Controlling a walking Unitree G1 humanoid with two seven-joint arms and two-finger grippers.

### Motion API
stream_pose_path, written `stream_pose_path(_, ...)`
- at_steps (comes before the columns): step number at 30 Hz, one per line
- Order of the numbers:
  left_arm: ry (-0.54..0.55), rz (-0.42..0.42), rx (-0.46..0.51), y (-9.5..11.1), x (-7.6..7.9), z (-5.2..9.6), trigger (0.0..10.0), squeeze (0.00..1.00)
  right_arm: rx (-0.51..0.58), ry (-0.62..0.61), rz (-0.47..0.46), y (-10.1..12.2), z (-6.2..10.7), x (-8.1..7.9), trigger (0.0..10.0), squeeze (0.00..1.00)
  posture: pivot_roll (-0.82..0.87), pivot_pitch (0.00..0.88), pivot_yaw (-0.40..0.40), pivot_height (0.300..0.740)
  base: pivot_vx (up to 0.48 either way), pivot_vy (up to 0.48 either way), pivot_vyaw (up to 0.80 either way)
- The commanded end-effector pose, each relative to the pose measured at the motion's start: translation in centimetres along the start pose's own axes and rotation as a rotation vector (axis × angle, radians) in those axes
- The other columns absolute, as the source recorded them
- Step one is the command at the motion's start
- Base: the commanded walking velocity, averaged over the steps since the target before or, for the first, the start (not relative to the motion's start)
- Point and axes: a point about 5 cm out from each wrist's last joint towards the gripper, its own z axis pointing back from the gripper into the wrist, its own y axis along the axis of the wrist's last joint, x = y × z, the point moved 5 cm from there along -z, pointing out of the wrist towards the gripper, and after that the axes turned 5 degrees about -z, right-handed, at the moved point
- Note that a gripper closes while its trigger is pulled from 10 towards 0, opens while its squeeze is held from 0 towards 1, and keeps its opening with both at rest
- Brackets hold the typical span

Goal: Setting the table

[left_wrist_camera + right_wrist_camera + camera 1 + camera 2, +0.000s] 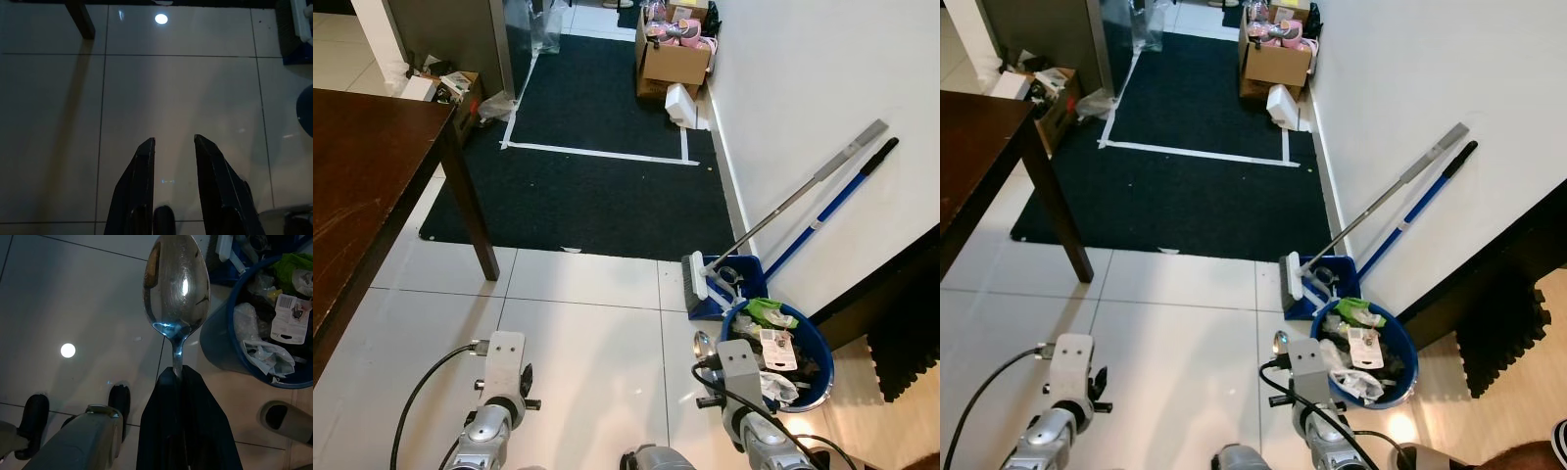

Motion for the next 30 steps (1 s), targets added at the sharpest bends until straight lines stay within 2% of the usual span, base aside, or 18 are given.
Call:
stream_pose_path(1, -0.021, -0.025, -0.035, -0.7, 0.5, 0.1, 10.0, 0.00, -0.023, -0.009, -0.005, -0.7, 0.2, 0.3, 10.0, 0.00, 0.05, 0.039, -0.045, 0.740, 0.000, 0.000, 0.00)
stream_pose_path(9, -0.033, -0.038, -0.038, -0.8, 0.9, 0.1, 10.0, 0.00, -0.062, -0.029, -0.049, -1.6, 0.4, 0.8, 10.0, 0.00, 0.05, 0.041, -0.048, 0.740, 0.000, 0.000, 0.00)
stream_pose_path(17, -0.040, -0.034, -0.050, -1.0, 1.2, 0.1, 10.0, 0.00, -0.071, -0.025, -0.044, -1.8, 0.4, 0.7, 10.0, 0.00, 0.05, 0.043, -0.049, 0.740, 0.000, 0.000, 0.00)
stream_pose_path(18, -0.039, -0.043, -0.063, -1.2, 1.1, 0.2, 10.0, 0.00, -0.085, -0.008, -0.015, -2.0, 0.4, 0.4, 10.0, 0.00, 0.05, 0.044, -0.047, 0.740, 0.000, 0.000, 0.00)
stream_pose_path(23, -0.035, -0.048, -0.081, -1.6, 0.8, 0.2, 10.0, 0.00, -0.114, 0.012, 0.014, -2.6, 0.5, 0.0, 10.0, 0.00, 0.06, 0.044, -0.045, 0.740, 0.000, 0.000, 0.00)
stream_pose_path(30, -0.032, -0.049, -0.074, -1.5, 0.7, 0.2, 10.0, 0.00, -0.126, 0.014, 0.016, -2.9, 0.6, 0.0, 10.0, 0.00, 0.06, 0.044, -0.046, 0.740, 0.000, 0.000, 0.34)
